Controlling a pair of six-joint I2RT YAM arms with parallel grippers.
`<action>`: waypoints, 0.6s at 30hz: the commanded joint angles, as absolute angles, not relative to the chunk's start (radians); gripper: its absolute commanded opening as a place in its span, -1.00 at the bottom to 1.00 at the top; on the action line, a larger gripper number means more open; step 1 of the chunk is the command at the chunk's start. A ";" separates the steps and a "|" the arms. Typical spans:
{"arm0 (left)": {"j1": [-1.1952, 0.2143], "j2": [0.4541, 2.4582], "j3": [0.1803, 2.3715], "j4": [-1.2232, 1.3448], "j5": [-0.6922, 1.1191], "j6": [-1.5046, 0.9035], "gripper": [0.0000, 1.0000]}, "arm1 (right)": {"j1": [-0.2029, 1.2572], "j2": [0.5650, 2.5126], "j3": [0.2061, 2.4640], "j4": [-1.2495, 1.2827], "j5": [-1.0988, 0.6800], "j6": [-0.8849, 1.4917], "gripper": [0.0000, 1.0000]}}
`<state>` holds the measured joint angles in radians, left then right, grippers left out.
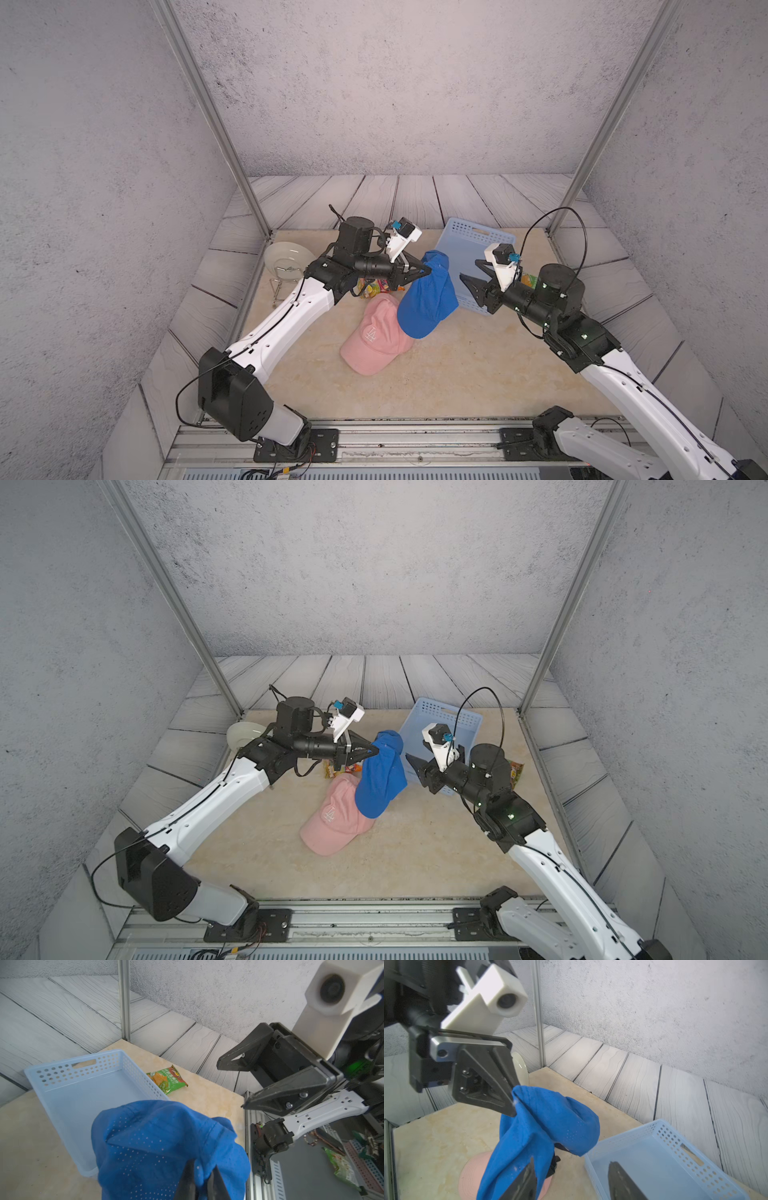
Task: Turn the baseball cap inside out
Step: Turn over the baseball cap.
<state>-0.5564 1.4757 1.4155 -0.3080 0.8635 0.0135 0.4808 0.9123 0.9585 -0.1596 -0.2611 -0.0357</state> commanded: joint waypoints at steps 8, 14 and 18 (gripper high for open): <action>-0.553 1.432 1.401 -0.236 0.861 0.039 -1.00 | 0.408 0.932 0.960 -0.239 -0.341 0.530 0.62; -0.552 1.431 1.405 -0.177 0.871 0.000 -1.00 | 0.375 0.988 0.941 -0.161 -0.689 0.711 0.66; -0.552 1.435 1.406 -0.148 0.901 -0.029 -1.00 | 0.374 1.000 0.901 -0.031 -0.788 0.766 0.63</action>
<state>-0.5564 1.4536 1.4033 -0.2127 0.8627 0.0006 0.3759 0.9913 0.9180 -0.1429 -0.6319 0.6689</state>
